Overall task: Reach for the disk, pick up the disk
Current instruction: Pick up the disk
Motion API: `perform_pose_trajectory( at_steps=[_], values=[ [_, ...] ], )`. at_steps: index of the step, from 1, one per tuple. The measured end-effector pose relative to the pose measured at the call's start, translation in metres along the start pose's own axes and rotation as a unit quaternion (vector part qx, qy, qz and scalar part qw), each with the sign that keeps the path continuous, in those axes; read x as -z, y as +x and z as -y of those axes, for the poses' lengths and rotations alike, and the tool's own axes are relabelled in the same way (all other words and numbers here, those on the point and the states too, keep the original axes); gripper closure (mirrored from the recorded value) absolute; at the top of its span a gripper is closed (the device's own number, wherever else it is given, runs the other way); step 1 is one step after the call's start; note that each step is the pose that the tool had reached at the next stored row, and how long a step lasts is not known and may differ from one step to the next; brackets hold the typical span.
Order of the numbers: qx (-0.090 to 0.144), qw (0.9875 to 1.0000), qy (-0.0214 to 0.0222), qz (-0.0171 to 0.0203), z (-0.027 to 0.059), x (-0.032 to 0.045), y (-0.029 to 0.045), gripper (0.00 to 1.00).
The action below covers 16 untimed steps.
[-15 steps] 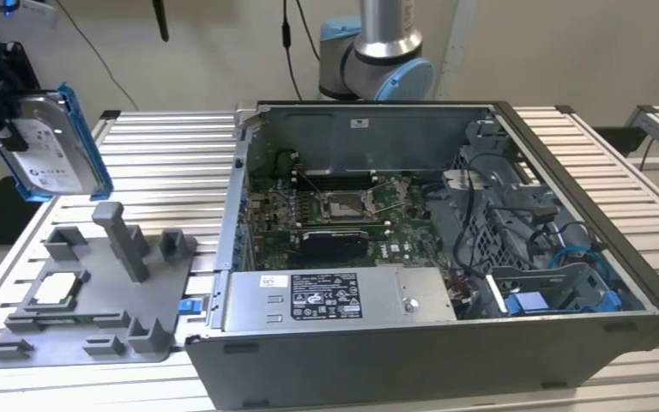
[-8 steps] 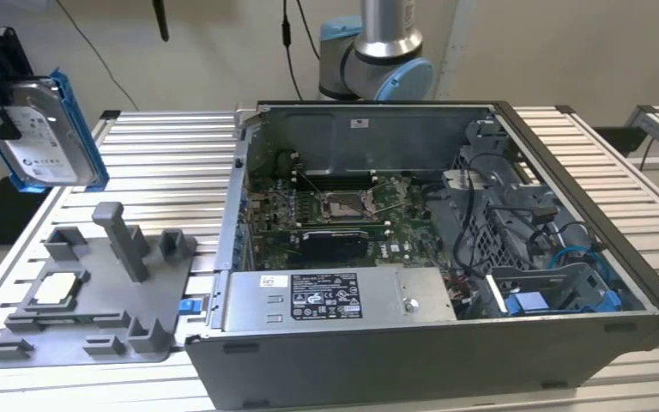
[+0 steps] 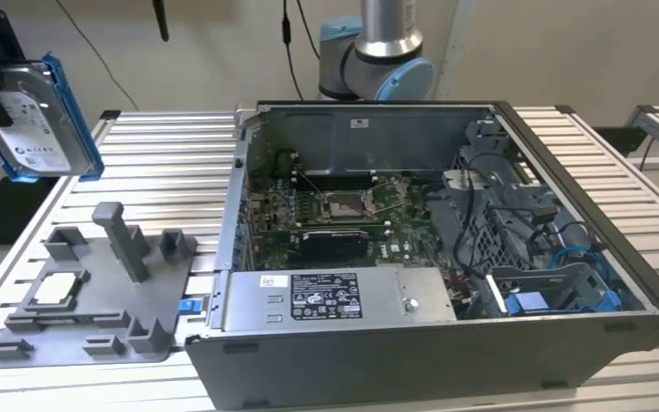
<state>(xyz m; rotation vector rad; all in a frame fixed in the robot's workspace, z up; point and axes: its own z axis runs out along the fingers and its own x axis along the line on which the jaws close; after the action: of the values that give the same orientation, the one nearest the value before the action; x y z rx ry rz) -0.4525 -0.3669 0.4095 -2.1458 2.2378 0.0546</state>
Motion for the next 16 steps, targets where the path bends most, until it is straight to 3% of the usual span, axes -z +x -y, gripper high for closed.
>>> perform_pose_trajectory(
  at_steps=[16],
  values=[
    [0.014, 0.9999, -0.0008, 0.0, 0.0001, 0.038, -0.002, 1.0]
  ],
)
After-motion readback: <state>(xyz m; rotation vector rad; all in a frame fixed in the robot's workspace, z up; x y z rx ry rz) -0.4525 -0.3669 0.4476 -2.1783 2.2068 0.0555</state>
